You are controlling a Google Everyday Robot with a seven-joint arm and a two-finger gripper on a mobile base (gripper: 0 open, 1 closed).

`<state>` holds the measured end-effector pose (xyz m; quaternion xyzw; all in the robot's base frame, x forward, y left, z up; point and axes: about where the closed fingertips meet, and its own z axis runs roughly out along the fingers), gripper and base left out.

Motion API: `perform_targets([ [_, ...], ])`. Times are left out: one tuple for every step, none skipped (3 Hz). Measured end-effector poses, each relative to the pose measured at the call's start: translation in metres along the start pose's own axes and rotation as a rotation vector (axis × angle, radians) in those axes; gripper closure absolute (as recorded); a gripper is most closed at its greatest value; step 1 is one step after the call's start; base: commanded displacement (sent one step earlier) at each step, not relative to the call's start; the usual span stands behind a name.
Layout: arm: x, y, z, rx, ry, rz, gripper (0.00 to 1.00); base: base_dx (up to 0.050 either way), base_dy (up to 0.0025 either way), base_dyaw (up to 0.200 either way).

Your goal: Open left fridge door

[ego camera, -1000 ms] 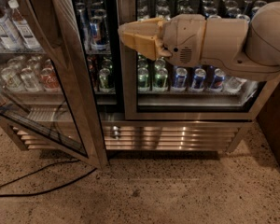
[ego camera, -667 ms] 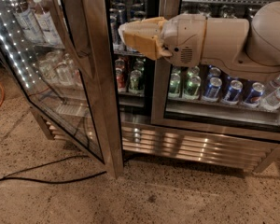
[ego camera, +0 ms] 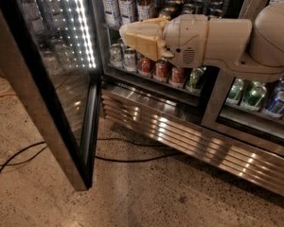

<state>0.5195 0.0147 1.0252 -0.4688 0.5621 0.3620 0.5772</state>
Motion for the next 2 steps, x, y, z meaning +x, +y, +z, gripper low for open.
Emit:
perform_targets([
  [0.0,0.0,0.0,0.0,0.0,0.0,1.0,0.0,-0.00009,-0.199],
  [0.0,0.0,0.0001,0.0,0.0,0.0,1.0,0.0,0.0,0.0],
])
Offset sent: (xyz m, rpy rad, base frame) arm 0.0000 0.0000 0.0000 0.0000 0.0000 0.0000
